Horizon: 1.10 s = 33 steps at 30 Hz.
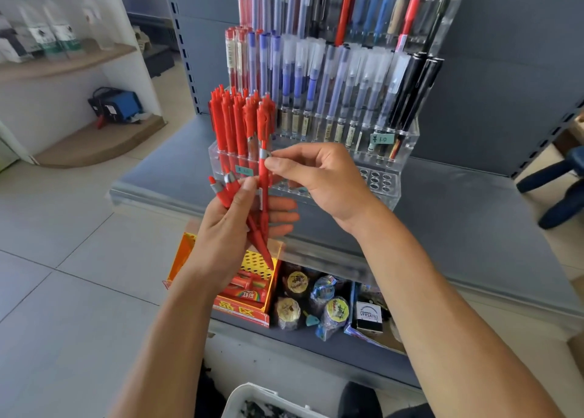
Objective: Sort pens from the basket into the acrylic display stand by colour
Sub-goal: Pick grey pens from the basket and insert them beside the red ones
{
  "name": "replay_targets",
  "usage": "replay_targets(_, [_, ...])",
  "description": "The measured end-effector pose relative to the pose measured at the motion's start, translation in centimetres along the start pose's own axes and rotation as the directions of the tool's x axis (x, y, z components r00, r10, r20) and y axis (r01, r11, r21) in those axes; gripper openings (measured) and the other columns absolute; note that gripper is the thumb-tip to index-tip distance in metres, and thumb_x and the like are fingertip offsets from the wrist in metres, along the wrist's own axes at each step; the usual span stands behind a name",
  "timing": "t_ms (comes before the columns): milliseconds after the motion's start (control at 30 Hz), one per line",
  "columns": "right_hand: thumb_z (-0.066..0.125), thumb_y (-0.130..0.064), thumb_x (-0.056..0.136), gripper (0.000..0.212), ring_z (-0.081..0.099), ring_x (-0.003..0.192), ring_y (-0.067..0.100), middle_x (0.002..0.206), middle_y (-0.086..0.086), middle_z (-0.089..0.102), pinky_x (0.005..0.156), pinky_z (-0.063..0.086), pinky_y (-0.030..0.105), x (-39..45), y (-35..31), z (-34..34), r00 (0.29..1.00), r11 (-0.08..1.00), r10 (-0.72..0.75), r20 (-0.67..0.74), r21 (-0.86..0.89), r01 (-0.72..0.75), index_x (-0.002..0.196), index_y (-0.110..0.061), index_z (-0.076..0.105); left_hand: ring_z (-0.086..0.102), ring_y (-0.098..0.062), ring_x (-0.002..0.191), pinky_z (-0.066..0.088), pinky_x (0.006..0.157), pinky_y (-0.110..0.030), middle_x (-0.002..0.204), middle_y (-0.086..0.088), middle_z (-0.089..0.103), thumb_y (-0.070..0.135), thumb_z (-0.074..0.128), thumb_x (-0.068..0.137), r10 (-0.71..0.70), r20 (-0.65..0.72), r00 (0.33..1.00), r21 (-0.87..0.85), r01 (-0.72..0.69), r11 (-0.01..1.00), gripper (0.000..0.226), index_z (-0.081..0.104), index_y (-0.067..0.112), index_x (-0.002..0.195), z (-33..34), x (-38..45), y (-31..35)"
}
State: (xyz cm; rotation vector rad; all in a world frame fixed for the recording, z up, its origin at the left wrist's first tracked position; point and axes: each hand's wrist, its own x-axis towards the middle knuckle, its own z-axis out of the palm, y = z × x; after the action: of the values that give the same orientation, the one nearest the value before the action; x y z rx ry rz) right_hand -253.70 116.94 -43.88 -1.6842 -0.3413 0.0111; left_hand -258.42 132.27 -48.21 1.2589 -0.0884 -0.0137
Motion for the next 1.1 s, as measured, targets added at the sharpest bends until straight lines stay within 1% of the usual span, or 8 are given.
replay_targets(167, [0.075,-0.013,0.090,0.004,0.073,0.078,0.015,0.084,0.009,0.078,0.066,0.056,0.025,-0.3,-0.3,0.1,0.999,0.999,-0.048,0.005,-0.002,0.048,0.091,-0.016,0.078,0.074,-0.039,0.092,0.063,0.078,-0.044,0.098,-0.021,0.076,0.036,0.040,0.104,-0.018,-0.011,1.000,0.022,0.019,1.000,0.040,0.068,0.010,0.116,-0.4,0.1,0.2])
replay_targets(300, [0.074,-0.011,0.091,0.004,0.074,0.072,0.015,0.083,0.004,0.078,0.062,0.055,0.025,-0.4,-0.7,-0.2,0.998,0.997,-0.058,-0.029,0.045,0.060,0.094,-0.012,0.078,0.075,-0.039,0.091,0.064,0.076,-0.044,0.096,-0.021,0.076,0.040,0.044,0.096,-0.024,-0.035,0.999,0.005,0.024,1.000,0.042,0.063,0.006,0.112,-0.7,0.0,0.3])
replay_targets(500, [0.075,-0.010,0.091,0.007,0.076,0.073,0.019,0.082,-0.001,0.079,0.058,0.054,0.022,-0.4,-1.5,-0.7,0.975,0.982,-0.184,-0.127,0.020,0.189,0.091,-0.017,0.078,0.075,-0.037,0.088,0.064,0.069,-0.039,0.096,-0.020,0.076,0.031,0.036,0.108,-0.028,-0.075,0.997,0.015,0.029,0.999,0.038,0.064,0.006,0.107,-0.8,0.1,0.2])
replay_targets(633, [0.074,-0.007,0.090,0.008,0.076,0.074,0.015,0.083,-0.003,0.077,0.060,0.052,0.015,-0.2,-2.0,-1.0,0.931,0.949,-0.310,-0.194,-0.010,0.314,0.094,-0.014,0.077,0.076,-0.034,0.084,0.064,0.067,-0.036,0.099,-0.019,0.077,0.032,0.034,0.109,-0.023,-0.082,0.996,0.016,0.024,1.000,0.039,0.063,0.005,0.108,-0.9,0.1,0.2])
replay_targets(733, [0.074,-0.007,0.091,0.008,0.076,0.075,0.017,0.085,0.000,0.078,0.060,0.053,0.019,0.1,-2.1,-1.1,0.897,0.928,-0.362,-0.253,-0.012,0.371,0.096,-0.013,0.077,0.076,-0.030,0.075,0.063,0.063,-0.033,0.101,-0.016,0.077,0.032,0.034,0.109,-0.014,-0.091,0.996,0.025,0.016,1.000,0.038,0.064,0.007,0.107,-0.8,0.1,0.2])
replay_targets(867, [0.072,-0.005,0.092,0.011,0.076,0.077,0.016,0.087,0.001,0.077,0.064,0.056,0.022,0.7,-2.1,-1.6,0.829,0.890,-0.429,-0.360,-0.012,0.456,0.103,-0.007,0.075,0.076,-0.028,0.071,0.062,0.062,-0.032,0.101,-0.015,0.077,0.031,0.034,0.109,-0.002,-0.109,0.994,0.024,0.005,1.000,0.037,0.062,0.006,0.107,-0.8,0.0,0.2])
replay_targets(1000, [0.072,-0.006,0.092,0.010,0.076,0.078,0.015,0.087,0.001,0.077,0.067,0.057,0.023,1.5,-1.6,-1.7,0.760,0.873,-0.450,-0.469,-0.054,0.484,0.102,-0.007,0.074,0.075,-0.028,0.069,0.063,0.062,-0.033,0.098,-0.015,0.077,0.031,0.036,0.109,0.005,-0.125,0.992,0.019,-0.003,1.000,0.036,0.061,0.006,0.106,-0.9,-0.1,0.3])
replay_targets(1100, [0.073,-0.011,0.092,0.013,0.076,0.080,0.017,0.089,0.004,0.077,0.069,0.059,0.027,2.2,-1.0,-1.8,0.729,0.874,-0.465,-0.502,-0.133,0.467,0.103,-0.003,0.075,0.075,-0.029,0.069,0.063,0.062,-0.035,0.098,-0.015,0.077,0.031,0.036,0.109,0.004,-0.129,0.992,0.023,-0.001,1.000,0.036,0.062,0.005,0.107,-1.0,-0.2,0.2])
